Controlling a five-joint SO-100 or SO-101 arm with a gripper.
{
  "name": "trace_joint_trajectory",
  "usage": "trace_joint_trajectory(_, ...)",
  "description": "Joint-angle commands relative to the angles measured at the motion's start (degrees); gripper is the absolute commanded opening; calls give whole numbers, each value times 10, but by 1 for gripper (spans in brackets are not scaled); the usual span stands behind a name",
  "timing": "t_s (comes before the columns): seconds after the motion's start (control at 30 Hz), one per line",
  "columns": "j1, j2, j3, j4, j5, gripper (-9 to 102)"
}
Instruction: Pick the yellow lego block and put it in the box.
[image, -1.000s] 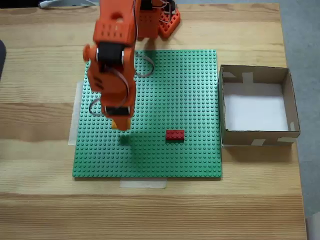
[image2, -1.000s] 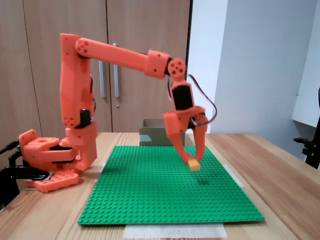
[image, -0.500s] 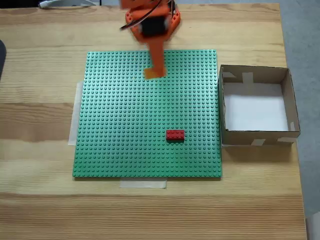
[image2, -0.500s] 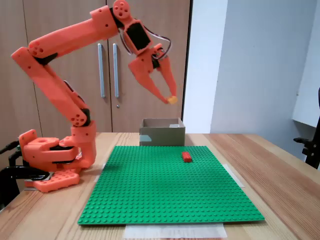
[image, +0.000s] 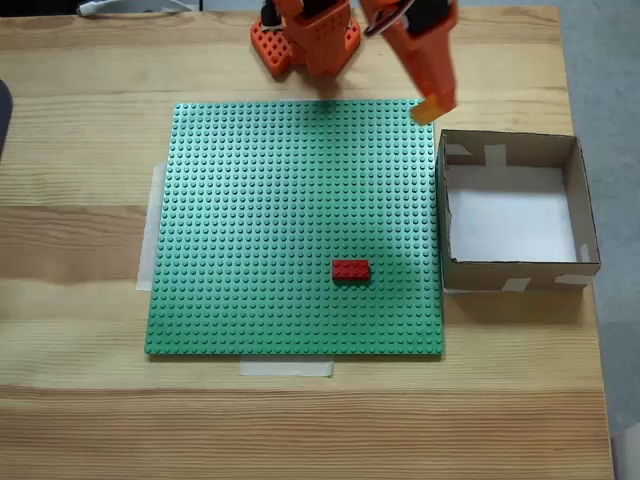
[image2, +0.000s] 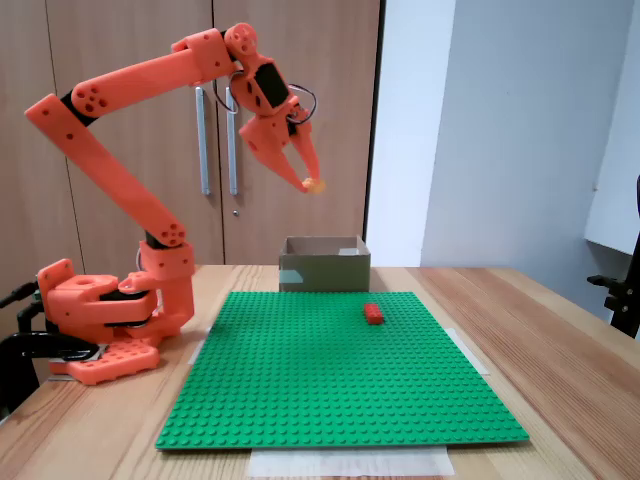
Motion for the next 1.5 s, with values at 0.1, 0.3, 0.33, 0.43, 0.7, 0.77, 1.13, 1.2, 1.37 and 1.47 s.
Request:
trace_joint_trajectory(0.1,-60,-58,-33,-30,7,-1)
trace_joint_trajectory(0.3,-69,-197,-127,-20,22,-1)
trace_joint_trajectory(0.33,-69,-221,-146,-18,22,-1)
trace_joint_trajectory(0.43,-67,-336,-253,-1,22,-1)
trace_joint_trajectory(0.7,-73,-530,-439,54,24,-1)
trace_joint_trajectory(0.77,-77,-564,-470,67,26,-1)
trace_joint_trajectory(1.13,-79,-686,-540,102,39,-1)
trace_joint_trajectory(1.2,-78,-699,-543,105,40,-1)
trace_joint_trajectory(1.37,-79,-735,-544,99,44,-1)
trace_joint_trajectory(1.47,-81,-760,-544,92,47,-1)
